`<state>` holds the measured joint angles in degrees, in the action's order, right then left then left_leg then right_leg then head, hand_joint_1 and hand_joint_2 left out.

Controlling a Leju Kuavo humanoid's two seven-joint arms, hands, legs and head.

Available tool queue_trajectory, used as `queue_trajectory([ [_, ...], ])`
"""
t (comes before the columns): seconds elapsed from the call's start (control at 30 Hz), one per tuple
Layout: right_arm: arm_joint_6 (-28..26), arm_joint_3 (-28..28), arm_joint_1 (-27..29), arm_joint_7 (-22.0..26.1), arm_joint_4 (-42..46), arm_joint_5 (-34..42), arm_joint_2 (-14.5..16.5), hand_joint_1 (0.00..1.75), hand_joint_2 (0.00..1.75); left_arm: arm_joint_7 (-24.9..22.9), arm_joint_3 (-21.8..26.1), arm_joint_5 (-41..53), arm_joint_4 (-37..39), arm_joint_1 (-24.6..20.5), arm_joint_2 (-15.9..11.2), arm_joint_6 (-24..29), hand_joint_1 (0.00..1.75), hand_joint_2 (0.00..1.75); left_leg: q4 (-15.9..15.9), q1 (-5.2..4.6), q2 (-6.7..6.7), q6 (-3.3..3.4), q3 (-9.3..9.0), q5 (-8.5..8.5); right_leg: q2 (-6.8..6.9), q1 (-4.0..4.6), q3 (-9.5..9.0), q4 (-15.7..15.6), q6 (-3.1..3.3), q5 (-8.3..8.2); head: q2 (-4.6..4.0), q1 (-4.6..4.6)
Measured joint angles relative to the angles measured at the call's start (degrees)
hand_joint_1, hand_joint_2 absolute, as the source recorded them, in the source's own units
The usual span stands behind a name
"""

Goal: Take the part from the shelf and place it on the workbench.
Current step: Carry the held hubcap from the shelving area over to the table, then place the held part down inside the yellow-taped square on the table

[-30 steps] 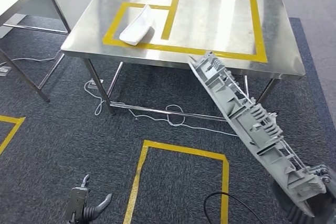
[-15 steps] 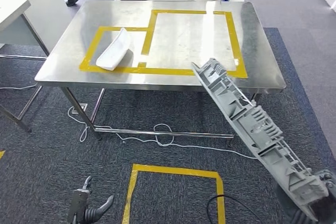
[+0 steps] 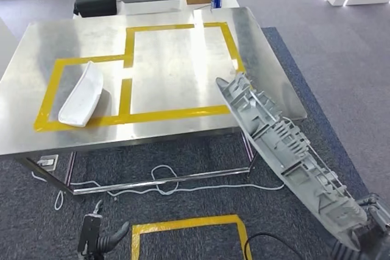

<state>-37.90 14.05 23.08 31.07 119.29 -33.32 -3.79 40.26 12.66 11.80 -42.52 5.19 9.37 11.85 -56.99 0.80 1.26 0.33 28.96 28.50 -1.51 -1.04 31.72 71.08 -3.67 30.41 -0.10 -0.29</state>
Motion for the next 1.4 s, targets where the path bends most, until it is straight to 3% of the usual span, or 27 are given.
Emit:
queue_trajectory([
  [0.07, 0.1, 0.1, 0.0, -0.5, -0.2, -0.4, 0.0, 1.75, 1.75, 0.0, 0.3, 0.2, 0.2, 0.2, 0.0, 0.0, 0.0, 1.75, 0.5, -0.03, 0.11, 0.18, -2.09, 1.62, 0.93, -0.01, 5.39, 3.7, -0.32, 4.39, 0.01, 0.17],
  [0.1, 0.1, 0.1, 0.1, -0.7, -0.4, -0.6, 0.0, 1.75, 1.75, 0.0, 0.4, 0.2, 0.3, 0.2, 0.0, 0.0, 0.0, 1.75, 0.8, 0.05, 0.34, 0.17, -3.26, 2.48, 1.01, -0.03, 7.36, 3.4, -0.44, 6.87, 0.02, 0.22],
  [0.13, 0.1, 0.1, 0.1, -0.9, -0.6, -0.7, 0.0, 1.75, 1.75, 0.0, 0.5, 0.2, 0.4, 0.3, 0.0, 0.0, 0.0, 1.75, 1.2, 0.19, 0.72, 0.12, -4.64, 3.44, 1.02, -0.06, 8.82, 1.8, -0.56, 8.1, 0.02, 0.33],
  [0.17, 0.2, 0.1, 0.2, -1.0, -0.8, -0.8, -0.1, 1.75, 1.75, 0.0, 0.6, 0.2, 0.5, 0.4, 0.0, 0.0, 0.0, 1.75, 1.5, 0.37, 1.16, 0.0, -6.14, 4.53, 0.96, -0.11, 9.87, -1.0, -0.64, 6.93, 0.02, 0.4],
  [0.27, 0.2, 0.1, 0.2, -1.0, -1.5, -0.8, -0.1, 1.75, 1.75, 0.0, 0.7, 0.2, 0.9, 0.6, 0.1, 0.0, 0.0, 1.75, 2.5, 0.66, 2.32, -0.84, -9.86, 8.04, 0.11, -0.17, 11.08, -9.0, -0.83, -7.69, 0.02, 0.98],
  [0.3, 0.2, 0.2, 0.3, -1.0, -1.7, -0.9, -0.1, 1.75, 1.75, 0.0, 0.7, 0.3, 1.1, 0.6, 0.1, 0.0, 0.0, 1.75, 3.2, 0.72, 2.57, -1.27, -10.93, 8.65, -0.09, -0.02, 10.91, -9.7, -0.45, -10.3, 0.02, 1.08],
  [0.37, 0.3, 0.1, 0.3, -1.2, -1.7, -1.2, -0.2, 1.75, 1.75, 0.0, 0.8, 0.3, 1.1, 0.2, 0.1, -0.1, 0.0, 1.75, 3.4, 0.84, 2.8, -2.1, -11.94, 7.64, 0.3, 0.26, 9.41, -9.8, 0.88, -8.51, 0.02, 1.11],
  [0.4, 0.3, 0.1, 0.3, -1.3, -1.7, -1.3, -0.2, 1.75, 1.75, 0.0, 0.8, 0.3, 1.1, -0.2, 0.1, -0.1, 0.0, 1.75, 1.5, 0.84, 2.43, -2.44, -11.32, 6.01, 0.6, 0.18, 8.19, -10.3, 1.34, -7.69, 0.02, 1.1],
  [0.43, 0.3, 0.1, 0.2, -1.4, -1.7, -1.4, -0.3, 1.75, 1.75, 0.0, 0.8, 0.3, 1.1, -0.6, 0.1, -0.1, 0.0, 1.75, -2.0, 0.74, 1.77, -2.72, -9.28, 4.29, 1.02, 0.06, 6.59, -11.1, 1.69, -6.9, 0.02, 1.0],
  [0.5, 0.3, 0.1, 0.1, -1.7, -1.9, -1.5, -0.3, 1.75, 1.75, 0.0, 0.9, 0.3, 1.2, -0.9, 0.1, -0.2, 0.0, 1.75, -10.0, 0.48, 0.13, -3.06, -3.37, 3.7, 1.86, -0.06, 2.69, -13.4, 2.03, -5.64, 0.02, 0.6],
  [0.57, 0.5, 0.1, 0.0, -2.3, -2.1, -1.7, -0.3, 1.75, 1.75, 0.0, 1.4, 0.1, 1.5, -0.6, 0.1, -0.4, 0.0, 1.75, -13.4, 0.15, -0.51, -2.82, 2.19, 8.1, 2.67, 0.05, -1.83, -16.1, 2.23, -4.48, 0.02, 0.41],
  [0.63, 0.9, 0.1, 0.0, -3.4, -2.3, -2.2, -0.3, 1.75, 1.75, 0.0, 2.2, -0.2, 1.9, -0.4, 0.0, -0.5, 0.0, 1.75, -12.0, -0.45, -0.57, -1.87, 6.45, 11.58, 3.36, 0.28, -6.71, -19.0, 2.32, -3.12, 0.02, 0.3],
  [0.67, 1.4, 0.1, 0.0, -4.1, -2.4, -2.5, -0.3, 1.75, 1.75, 0.0, 2.7, -0.2, 2.2, -0.3, 0.0, -0.5, 0.0, 1.75, -9.8, -0.9, -0.7, -1.11, 8.2, 10.78, 3.69, 0.45, -9.17, -20.4, 2.31, -2.32, 0.02, 0.2],
  [0.7, 1.8, 0.1, 0.0, -4.9, -2.6, -2.9, -0.3, 1.75, 1.75, 0.0, 3.2, -0.1, 2.5, -0.2, 0.0, -0.5, 0.0, 1.75, -6.6, -1.46, -1.02, -0.24, 9.54, 6.69, 3.96, 0.61, -11.08, -21.5, 2.22, -1.42, 0.02, 0.09],
  [0.77, 2.8, 0.1, -0.1, -6.2, -3.3, -3.7, -0.6, 1.75, 1.75, 0.0, 4.4, 0.1, 3.2, 0.2, 0.0, -0.5, 0.0, 1.75, 0.8, -2.56, -1.66, 1.05, 11.4, -6.39, 4.04, 1.19, -14.03, -22.2, 1.9, 1.0, 0.0, 0.11],
  [0.8, 3.2, 0.2, -0.1, -6.7, -3.7, -4.1, -0.7, 1.75, 1.75, 0.1, 4.9, 0.3, 3.5, 0.5, 0.0, -0.5, 0.0, 1.75, 2.9, -2.86, -1.79, 1.19, 11.82, -11.52, 4.0, 1.44, -14.84, -22.0, 1.86, 2.53, -0.01, 0.26],
  [0.83, 3.6, 0.2, -0.1, -7.1, -4.0, -4.4, -0.8, 1.75, 1.75, 0.3, 5.2, 0.3, 3.6, 0.7, 0.0, -0.6, 0.0, 1.75, 3.4, -3.0, -1.67, 1.04, 12.1, -13.72, 3.98, 1.69, -15.72, -21.7, 1.92, 4.01, -0.01, 0.45],
  [0.9, 4.2, 0.2, -0.1, -7.8, -4.1, -5.0, -1.0, 1.75, 1.75, 1.2, 5.4, 0.5, 3.6, 0.2, 0.2, -0.9, 0.0, 1.75, 1.9, -2.85, -0.97, 0.89, 11.87, -12.46, 3.98, 1.65, -17.16, -21.7, 1.97, 6.31, 0.01, 0.65],
  [0.97, 5.6, 0.4, -0.5, -9.8, -4.3, -6.4, -1.4, 1.75, 1.75, 1.4, 5.6, 0.7, 3.4, -0.9, 0.5, -1.3, 0.0, 1.75, 1.5, -2.72, -0.26, 1.47, 11.01, -11.07, 3.09, 1.46, -16.0, -17.9, 1.42, 8.65, 0.02, 0.85],
  [1.07, 9.8, 1.3, -0.9, -15.9, -5.3, -10.5, -3.0, 1.75, 1.75, 1.4, 6.5, 1.7, 3.3, -0.9, 0.6, -2.1, 0.0, 1.75, 1.6, -2.64, 0.4, 2.13, 9.43, -9.5, 1.94, 1.13, -6.8, -3.7, 0.78, 13.35, 0.02, 1.1],
  [1.1, 11.1, 1.6, -0.9, -17.8, -5.9, -11.8, -3.8, 1.75, 1.75, 1.3, 6.8, 2.0, 3.2, -0.7, 0.6, -2.5, 0.0, 1.75, 1.6, -2.59, 0.8, 2.09, 8.9, -9.05, 1.88, 0.96, -4.18, -0.9, 0.7, 13.23, 0.02, 1.09],
  [1.13, 12.1, 2.0, -1.0, -19.3, -6.5, -12.9, -4.6, 1.75, 1.75, 1.3, 7.0, 2.3, 3.2, -0.6, 0.7, -2.7, 0.0, 1.75, 1.6, -2.5, 1.27, 1.97, 8.32, -8.65, 1.84, 0.79, -2.57, -0.4, 0.61, 11.6, 0.02, 1.1],
  [1.17, 13.0, 2.5, -1.0, -20.3, -7.1, -13.7, -5.4, 1.75, 1.75, 1.1, 7.3, 2.5, 3.3, -0.5, 0.7, -3.0, 0.0, 1.75, 1.6, -2.35, 1.69, 1.76, 7.72, -8.28, 1.83, 0.59, -2.03, -2.4, 0.46, 8.75, 0.02, 1.1],
  [1.23, 13.7, 3.3, -1.2, -21.1, -8.0, -14.5, -6.6, 1.75, 1.75, 0.7, 7.8, 2.7, 3.3, -0.4, 0.6, -3.1, 0.0, 1.75, 1.3, -2.1, 2.35, 1.07, 6.73, -7.58, 1.81, 0.13, -2.45, -9.4, -0.14, 2.41, 0.02, 1.18],
  [1.27, 13.8, 3.6, -1.3, -21.2, -8.4, -14.7, -7.0, 1.75, 1.75, 0.6, 8.0, 2.7, 3.3, -0.4, 0.5, -3.2, 0.0, 1.75, 1.0, -2.08, 2.57, 0.71, 6.48, -7.3, 1.68, 0.01, -2.69, -12.0, -0.13, 0.37, 0.02, 1.22],
  [1.33, 14.0, 4.2, -1.6, -21.4, -9.0, -14.7, -7.6, 1.75, 1.75, 0.4, 8.4, 2.7, 3.3, -0.4, 0.3, -3.2, 0.0, 1.75, 0.7, -2.22, 2.74, 0.92, 6.32, -6.84, 1.36, -0.07, -2.65, -13.6, 0.21, -0.89, 0.02, 1.12],
  [1.4, 14.1, 4.5, -1.7, -21.5, -9.3, -14.8, -8.0, 1.75, 1.75, 0.2, 8.7, 2.7, 3.3, -0.4, 0.2, -3.3, 0.0, 1.75, 0.8, -2.28, 2.64, 2.63, 6.28, -6.75, 1.05, 0.01, -2.64, -13.7, 0.59, -1.07, 0.02, 0.84],
])
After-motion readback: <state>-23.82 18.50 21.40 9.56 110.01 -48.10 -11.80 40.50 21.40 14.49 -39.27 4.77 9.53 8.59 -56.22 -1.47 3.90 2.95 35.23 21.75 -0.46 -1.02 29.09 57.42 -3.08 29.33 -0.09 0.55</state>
